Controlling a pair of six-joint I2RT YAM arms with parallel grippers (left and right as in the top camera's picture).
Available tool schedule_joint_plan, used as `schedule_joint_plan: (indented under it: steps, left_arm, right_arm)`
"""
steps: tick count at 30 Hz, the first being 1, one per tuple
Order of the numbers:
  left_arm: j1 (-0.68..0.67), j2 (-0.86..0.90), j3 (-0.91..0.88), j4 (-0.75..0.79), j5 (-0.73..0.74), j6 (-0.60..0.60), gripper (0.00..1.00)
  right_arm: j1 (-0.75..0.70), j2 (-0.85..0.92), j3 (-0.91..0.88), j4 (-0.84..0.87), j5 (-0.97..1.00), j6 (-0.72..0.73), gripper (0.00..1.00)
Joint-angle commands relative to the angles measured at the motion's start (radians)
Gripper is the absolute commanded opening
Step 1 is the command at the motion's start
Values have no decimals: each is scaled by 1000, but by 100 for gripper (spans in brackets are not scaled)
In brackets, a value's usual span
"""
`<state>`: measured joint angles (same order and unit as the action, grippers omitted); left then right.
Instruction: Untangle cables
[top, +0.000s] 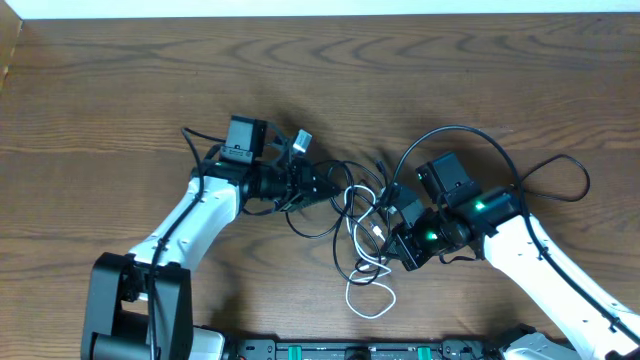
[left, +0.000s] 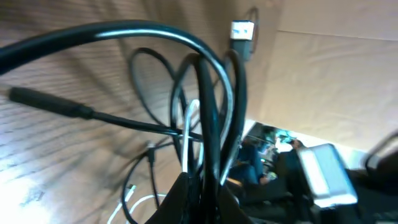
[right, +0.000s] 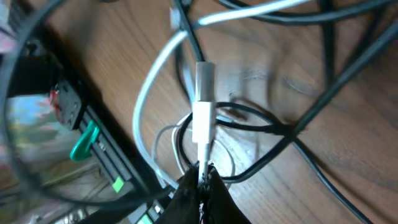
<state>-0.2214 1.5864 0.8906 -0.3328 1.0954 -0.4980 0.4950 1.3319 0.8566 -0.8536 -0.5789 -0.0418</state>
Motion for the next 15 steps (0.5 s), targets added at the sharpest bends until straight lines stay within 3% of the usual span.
schedule_joint_plan:
  steps: [1, 10, 15]
  left_arm:
    - [20, 3, -4, 2, 100, 25, 8]
    - [20, 3, -4, 2, 98, 53, 8]
    - [20, 3, -4, 2, 98, 79, 8]
  right_arm:
    - [4, -11, -49, 51, 52, 87, 1]
    - [4, -11, -213, 360, 65, 387, 1]
    - [4, -10, -308, 508, 64, 484, 4]
